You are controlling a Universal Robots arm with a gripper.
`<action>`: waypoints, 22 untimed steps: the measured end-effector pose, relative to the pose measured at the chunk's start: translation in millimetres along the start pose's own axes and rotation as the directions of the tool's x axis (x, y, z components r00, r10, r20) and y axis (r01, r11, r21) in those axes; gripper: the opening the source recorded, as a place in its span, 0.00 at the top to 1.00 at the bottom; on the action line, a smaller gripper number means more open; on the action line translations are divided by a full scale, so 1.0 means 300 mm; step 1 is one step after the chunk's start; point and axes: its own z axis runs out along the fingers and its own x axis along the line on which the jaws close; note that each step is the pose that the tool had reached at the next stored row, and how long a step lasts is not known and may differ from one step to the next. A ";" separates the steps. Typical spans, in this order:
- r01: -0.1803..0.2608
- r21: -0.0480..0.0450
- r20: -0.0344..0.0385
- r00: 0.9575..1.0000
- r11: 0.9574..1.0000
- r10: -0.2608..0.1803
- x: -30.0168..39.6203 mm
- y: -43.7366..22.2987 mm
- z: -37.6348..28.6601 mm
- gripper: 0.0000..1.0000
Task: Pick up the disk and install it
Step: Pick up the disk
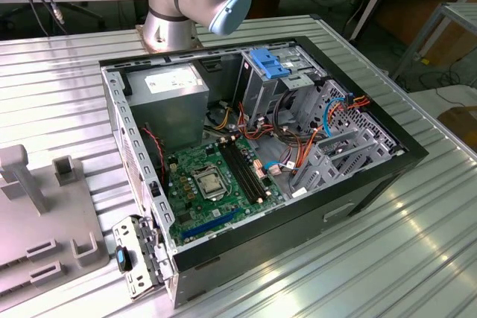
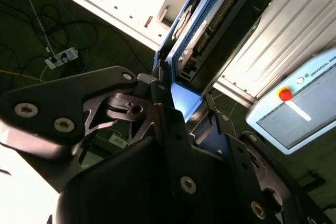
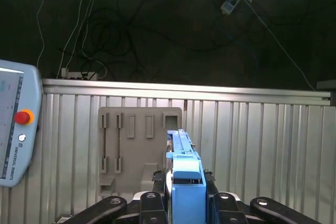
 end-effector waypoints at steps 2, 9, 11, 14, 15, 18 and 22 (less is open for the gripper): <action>0.000 0.000 0.000 1.000 1.000 0.000 0.000 0.000 0.000 0.63; 0.000 0.000 0.000 1.000 1.000 0.000 0.002 -0.050 0.000 0.63; 0.000 0.000 0.000 1.000 1.000 0.000 0.003 -0.067 0.000 0.63; 0.000 0.000 0.000 1.000 1.000 0.000 0.004 -0.086 0.000 0.63; 0.000 0.000 0.000 1.000 1.000 0.000 0.004 -0.093 0.000 0.63; 0.000 0.000 0.000 1.000 1.000 0.000 0.005 -0.119 0.000 0.63; 0.000 0.000 0.000 1.000 1.000 0.000 0.007 -0.161 0.000 0.63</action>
